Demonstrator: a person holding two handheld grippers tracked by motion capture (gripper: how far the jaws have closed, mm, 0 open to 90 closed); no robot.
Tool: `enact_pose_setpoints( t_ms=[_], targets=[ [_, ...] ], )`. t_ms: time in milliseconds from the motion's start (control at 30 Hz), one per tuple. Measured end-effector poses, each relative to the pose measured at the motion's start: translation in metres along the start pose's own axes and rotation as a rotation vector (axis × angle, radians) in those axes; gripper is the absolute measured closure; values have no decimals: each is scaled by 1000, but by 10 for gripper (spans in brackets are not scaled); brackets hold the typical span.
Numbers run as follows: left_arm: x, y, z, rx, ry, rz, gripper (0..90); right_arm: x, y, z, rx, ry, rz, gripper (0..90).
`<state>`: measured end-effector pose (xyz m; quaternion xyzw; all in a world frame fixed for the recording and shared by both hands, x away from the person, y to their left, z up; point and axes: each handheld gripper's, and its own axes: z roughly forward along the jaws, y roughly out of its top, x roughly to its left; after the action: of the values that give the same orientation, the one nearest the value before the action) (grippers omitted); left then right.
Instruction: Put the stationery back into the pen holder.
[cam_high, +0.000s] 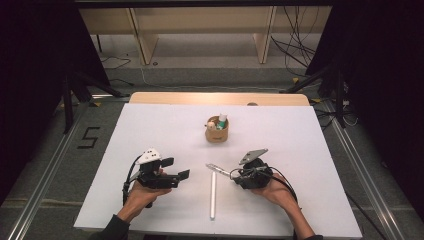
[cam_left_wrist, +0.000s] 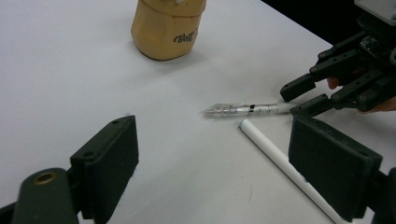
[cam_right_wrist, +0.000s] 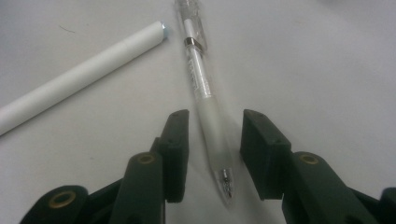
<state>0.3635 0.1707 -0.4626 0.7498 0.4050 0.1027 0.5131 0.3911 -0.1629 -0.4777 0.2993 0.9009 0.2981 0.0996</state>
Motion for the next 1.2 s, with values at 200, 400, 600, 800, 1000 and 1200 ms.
enact_pose_setpoints(
  t_ms=[200, 400, 600, 800, 1000, 1200],
  targets=[
    [0, 0, 0, 1, -1, 0, 155, -1, 0, 1, 7, -2, -17, 664],
    [0, 0, 0, 4, 0, 0, 155, 1, 0, 1, 15, -3, -44, 717],
    [-1, 0, 0, 3, -3, 1, 156, 2, 1, 1, 23, 10, -63, 768],
    [-1, 0, 1, 3, -1, 2, 157, 1, 2, 1, 30, 25, -70, 797],
    [-1, -1, 1, 7, -1, 7, 159, 3, 2, 1, 31, 12, -77, 808],
    [-1, 0, 1, 5, 0, 7, 160, 5, 3, -2, 15, -4, -71, 811]
  ],
)
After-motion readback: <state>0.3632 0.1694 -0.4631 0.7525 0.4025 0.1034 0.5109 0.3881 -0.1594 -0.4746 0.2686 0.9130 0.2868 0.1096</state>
